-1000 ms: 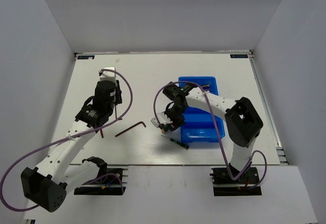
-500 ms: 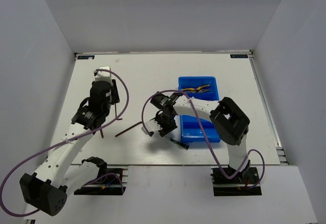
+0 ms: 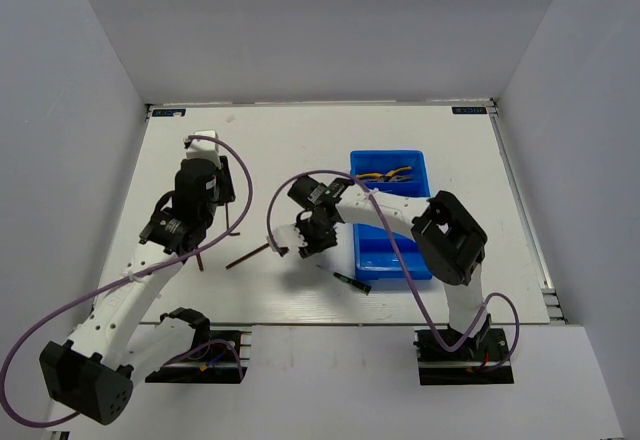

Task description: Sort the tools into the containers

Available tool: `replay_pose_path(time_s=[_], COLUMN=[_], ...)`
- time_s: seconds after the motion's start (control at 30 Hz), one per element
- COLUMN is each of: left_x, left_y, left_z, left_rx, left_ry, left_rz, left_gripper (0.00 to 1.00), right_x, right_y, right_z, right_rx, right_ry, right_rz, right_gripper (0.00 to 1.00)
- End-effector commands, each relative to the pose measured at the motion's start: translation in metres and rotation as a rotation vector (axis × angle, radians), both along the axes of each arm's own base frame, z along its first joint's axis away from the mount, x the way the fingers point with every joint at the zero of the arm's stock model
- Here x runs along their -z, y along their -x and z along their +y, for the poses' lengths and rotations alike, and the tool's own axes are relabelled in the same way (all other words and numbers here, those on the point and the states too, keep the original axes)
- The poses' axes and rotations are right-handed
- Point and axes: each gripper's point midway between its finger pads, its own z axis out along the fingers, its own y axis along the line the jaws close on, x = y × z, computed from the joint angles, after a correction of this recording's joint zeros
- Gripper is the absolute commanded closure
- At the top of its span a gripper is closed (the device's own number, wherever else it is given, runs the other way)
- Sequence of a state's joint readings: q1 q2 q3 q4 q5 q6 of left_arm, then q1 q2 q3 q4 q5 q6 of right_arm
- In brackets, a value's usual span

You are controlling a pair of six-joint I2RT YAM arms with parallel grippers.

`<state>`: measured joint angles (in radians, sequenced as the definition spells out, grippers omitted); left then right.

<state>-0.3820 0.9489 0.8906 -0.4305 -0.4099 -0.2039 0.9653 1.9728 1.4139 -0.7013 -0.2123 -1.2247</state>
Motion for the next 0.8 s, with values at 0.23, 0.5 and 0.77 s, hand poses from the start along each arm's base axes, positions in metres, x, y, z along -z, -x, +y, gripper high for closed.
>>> replay_pose_path(time_s=[0.23,0.5,0.77], left_x=[-0.014,0.007,0.060], left_y=[0.002,0.009,0.021], left_z=[-0.001,-0.055,-0.104], left_rx=[0.030,0.416,0.742], left_ry=[0.020,-0.023,-0.010], left_rz=[-0.065,-0.024,0.213], left_gripper=[0.61,0.68,0.51], right_x=[-0.177,-0.177,-0.135], right_y=[-0.047,-0.112,-0.105], right_z=[0.055,-0.065,-0.152], right_rx=[0.338,0.570,0.426], right_ry=[-0.351,-0.178,-0.083], right_rz=[-0.130,-0.476,-0.388], right_gripper=[1.00,1.00,1.00])
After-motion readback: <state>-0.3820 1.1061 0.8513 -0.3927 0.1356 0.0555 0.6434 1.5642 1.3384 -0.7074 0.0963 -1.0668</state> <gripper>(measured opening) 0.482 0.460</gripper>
